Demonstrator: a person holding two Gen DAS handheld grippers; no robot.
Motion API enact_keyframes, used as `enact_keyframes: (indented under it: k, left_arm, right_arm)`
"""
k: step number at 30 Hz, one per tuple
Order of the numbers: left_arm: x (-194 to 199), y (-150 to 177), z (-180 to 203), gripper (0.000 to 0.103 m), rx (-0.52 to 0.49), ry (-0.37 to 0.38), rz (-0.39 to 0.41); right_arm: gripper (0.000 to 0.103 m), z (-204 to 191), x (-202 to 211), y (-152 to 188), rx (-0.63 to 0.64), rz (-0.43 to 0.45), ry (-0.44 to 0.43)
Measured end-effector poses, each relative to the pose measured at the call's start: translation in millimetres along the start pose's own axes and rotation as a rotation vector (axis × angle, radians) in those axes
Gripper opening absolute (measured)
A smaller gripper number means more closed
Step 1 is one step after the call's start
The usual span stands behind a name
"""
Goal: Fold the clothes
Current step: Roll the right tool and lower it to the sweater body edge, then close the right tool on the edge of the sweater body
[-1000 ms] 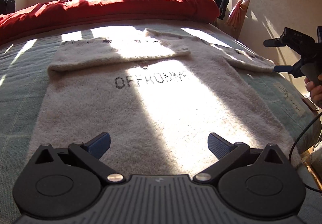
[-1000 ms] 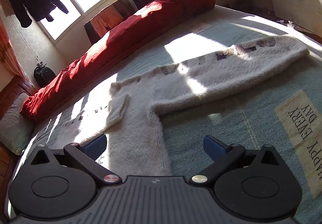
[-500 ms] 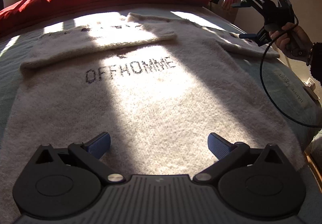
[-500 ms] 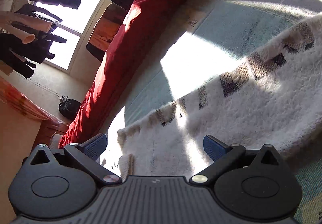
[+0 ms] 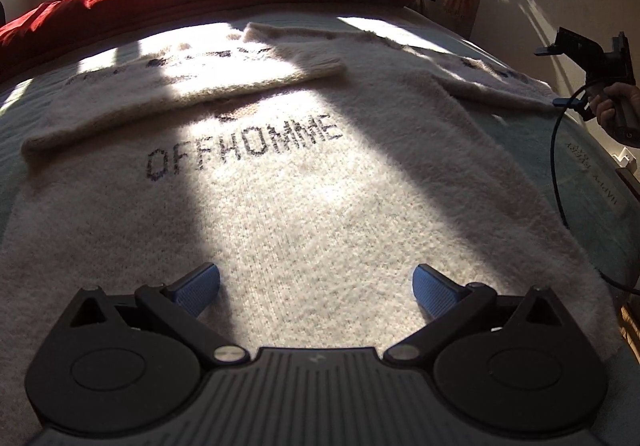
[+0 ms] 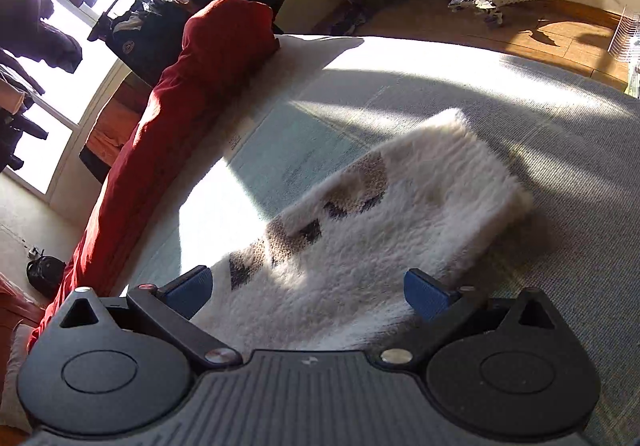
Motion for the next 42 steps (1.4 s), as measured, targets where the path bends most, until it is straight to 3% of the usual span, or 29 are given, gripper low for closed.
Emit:
enact_keyframes:
  k: [3,7,11,22,28,36,40,42]
  left_arm:
    - [0.4,0.1,1.3,0.102,0.008,0.008,0.0]
    - [-0.6,0.5,2.3,0.102,0.02,0.004,-0.001]
    - [-2.2,2.2,3.5,0.102,0.002,-0.01,-0.005]
    - [-7.2,-0.9,2.9,0.102,0.02,-0.021,-0.001]
    - [-7.9,-2.3,1.3,0.102,0.033,-0.013,0.004]
    - [-7.0,-4.5,-0.8,0.102,0.046,-0.004,0.006]
    - [-6.5,-4.7,-2.4,0.102,0.044,0.008,0.009]
    - [-7.1,-4.6,-2.5,0.102,0.038,0.007,0.01]
  right_arm:
    - [0.103,3.7,13.3,3.9,-0.021,0.021,-0.038]
    - [0.102,18.8,2.4,23.0,-0.143,-0.029,-0.088]
    - [0.099,36.8,-6.9,31.6,-0.231,0.025,-0.144]
    - [0.095,47.3,-32.9,-9.6,-0.32,0.144,-0.221]
    - [0.091,37.5,-25.1,12.0,-0.278,0.076,-0.26]
    - [0.092,28.7,-49.8,-13.6,-0.245,0.079,-0.261]
    - [0.091,22.7,-41.2,8.1,-0.2,0.022,-0.29]
    - [0.084,23.0,-38.2,17.1,-0.17,-0.001,-0.279]
Point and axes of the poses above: each gripper's, at about its wrist camera, not at the fingertips, and x roughly against the way its jaws point, z to its right, y to its underside, the point moved 6 cm from there along -x, roughly the way its jaws point, and after that the axes turned 8 degrees about -z, right-handed, at the moved point
